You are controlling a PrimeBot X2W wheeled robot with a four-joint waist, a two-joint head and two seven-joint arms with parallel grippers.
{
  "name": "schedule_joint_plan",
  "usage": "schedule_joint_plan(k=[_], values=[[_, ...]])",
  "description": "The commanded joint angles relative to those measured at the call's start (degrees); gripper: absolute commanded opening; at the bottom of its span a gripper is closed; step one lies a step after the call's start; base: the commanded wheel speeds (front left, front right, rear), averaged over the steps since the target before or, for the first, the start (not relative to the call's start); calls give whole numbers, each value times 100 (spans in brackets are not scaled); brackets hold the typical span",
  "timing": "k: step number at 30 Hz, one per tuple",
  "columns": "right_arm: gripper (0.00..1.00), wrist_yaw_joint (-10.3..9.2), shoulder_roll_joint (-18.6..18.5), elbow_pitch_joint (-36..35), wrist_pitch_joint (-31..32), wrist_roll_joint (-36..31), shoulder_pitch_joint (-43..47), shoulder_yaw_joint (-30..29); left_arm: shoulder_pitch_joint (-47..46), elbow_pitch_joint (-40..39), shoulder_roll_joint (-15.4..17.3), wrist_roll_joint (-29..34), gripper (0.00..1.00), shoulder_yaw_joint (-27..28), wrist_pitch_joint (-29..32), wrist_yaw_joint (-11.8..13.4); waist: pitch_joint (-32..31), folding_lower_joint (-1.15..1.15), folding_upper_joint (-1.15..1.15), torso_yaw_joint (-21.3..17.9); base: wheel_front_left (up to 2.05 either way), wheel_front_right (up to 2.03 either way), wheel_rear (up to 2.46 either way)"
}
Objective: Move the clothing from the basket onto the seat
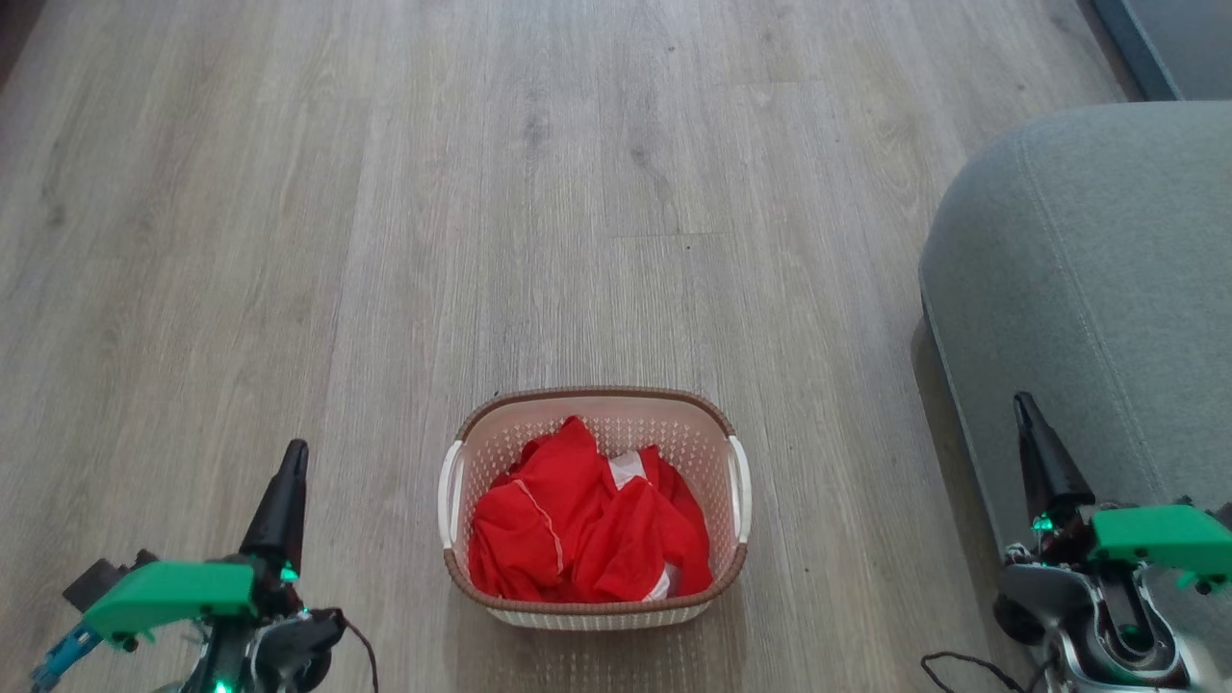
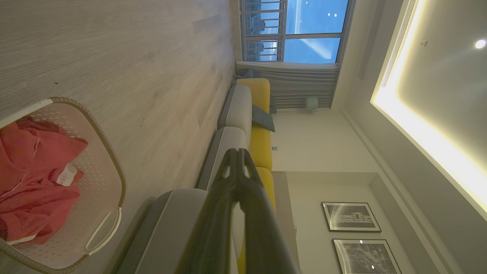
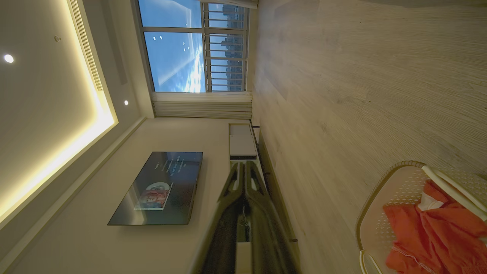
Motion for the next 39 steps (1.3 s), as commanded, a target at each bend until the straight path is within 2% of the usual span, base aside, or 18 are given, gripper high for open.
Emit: schedule_joint_plan(k=[1, 39], values=[[0, 1, -20, -226, 23, 37, -117, 103, -285, -197, 74, -39, 0, 195, 41, -54, 0, 0, 0, 0, 0, 0, 0], [0, 1, -20, -226, 23, 37, -117, 103, -285, -197, 74, -39, 0, 195, 41, -54, 0, 0, 0, 0, 0, 0, 0]])
